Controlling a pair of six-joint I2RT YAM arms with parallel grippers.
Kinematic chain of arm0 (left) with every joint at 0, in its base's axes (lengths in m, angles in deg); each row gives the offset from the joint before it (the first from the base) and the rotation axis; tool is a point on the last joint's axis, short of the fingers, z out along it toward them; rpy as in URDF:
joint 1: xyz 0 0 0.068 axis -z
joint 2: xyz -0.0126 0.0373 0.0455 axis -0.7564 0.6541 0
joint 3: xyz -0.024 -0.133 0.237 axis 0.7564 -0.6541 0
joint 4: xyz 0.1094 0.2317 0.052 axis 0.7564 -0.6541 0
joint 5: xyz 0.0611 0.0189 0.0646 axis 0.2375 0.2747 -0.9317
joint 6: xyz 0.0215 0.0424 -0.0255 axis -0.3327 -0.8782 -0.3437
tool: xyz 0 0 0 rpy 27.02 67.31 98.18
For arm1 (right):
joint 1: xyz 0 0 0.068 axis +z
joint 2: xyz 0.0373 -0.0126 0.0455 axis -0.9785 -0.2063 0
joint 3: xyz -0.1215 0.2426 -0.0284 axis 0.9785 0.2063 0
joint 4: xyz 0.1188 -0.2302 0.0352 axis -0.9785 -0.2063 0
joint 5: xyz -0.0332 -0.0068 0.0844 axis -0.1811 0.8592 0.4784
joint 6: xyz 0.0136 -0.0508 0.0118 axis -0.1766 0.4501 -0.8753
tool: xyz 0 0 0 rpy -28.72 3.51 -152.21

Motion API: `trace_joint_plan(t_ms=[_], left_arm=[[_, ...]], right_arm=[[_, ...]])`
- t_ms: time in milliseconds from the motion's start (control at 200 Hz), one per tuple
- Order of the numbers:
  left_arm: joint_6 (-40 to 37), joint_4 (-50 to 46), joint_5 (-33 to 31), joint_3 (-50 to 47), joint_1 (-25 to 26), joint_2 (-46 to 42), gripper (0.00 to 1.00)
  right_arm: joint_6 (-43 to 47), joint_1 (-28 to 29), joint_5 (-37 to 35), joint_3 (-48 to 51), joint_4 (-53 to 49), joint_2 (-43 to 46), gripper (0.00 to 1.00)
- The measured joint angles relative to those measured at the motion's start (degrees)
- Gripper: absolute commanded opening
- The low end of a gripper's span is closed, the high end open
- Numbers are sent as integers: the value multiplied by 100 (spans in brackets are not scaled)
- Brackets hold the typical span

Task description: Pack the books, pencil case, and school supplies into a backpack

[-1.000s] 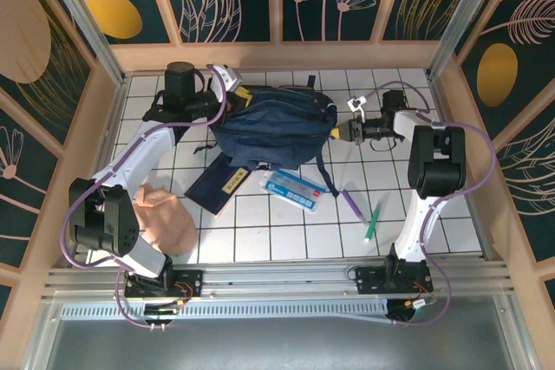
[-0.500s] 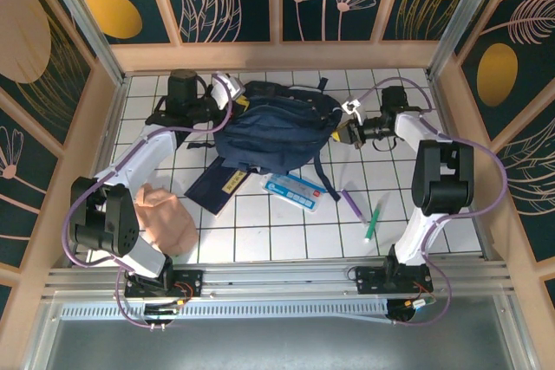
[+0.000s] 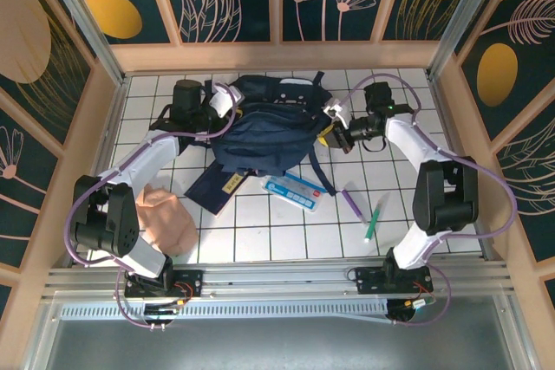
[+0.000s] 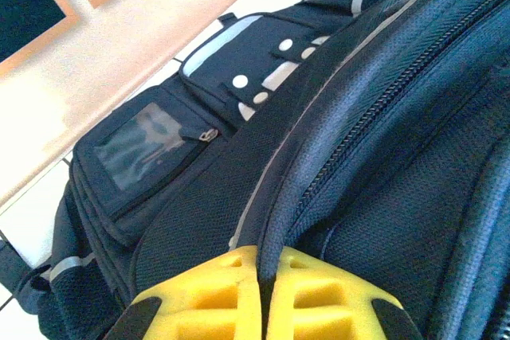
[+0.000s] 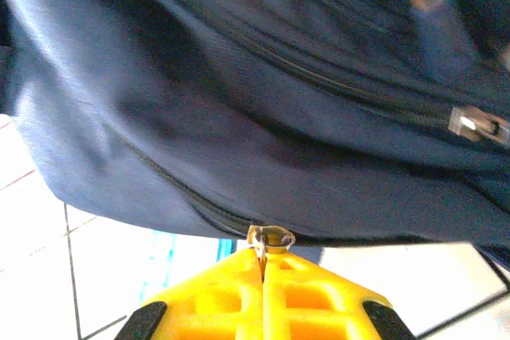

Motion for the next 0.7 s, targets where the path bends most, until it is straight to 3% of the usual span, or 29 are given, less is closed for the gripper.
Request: trace_joint_plan(t_ms=[220, 465, 701], left_arm=[[444, 278, -466, -199, 229, 7, 0], [1010, 568, -861, -247, 675, 199, 0], [1742, 726, -896, -334, 763, 221, 0]], right_arm=[[-656, 1174, -273, 136, 511, 129, 0], [-2415, 1574, -348, 251, 1491, 129, 0], [-3958, 2114, -988, 540, 2459, 140, 0]])
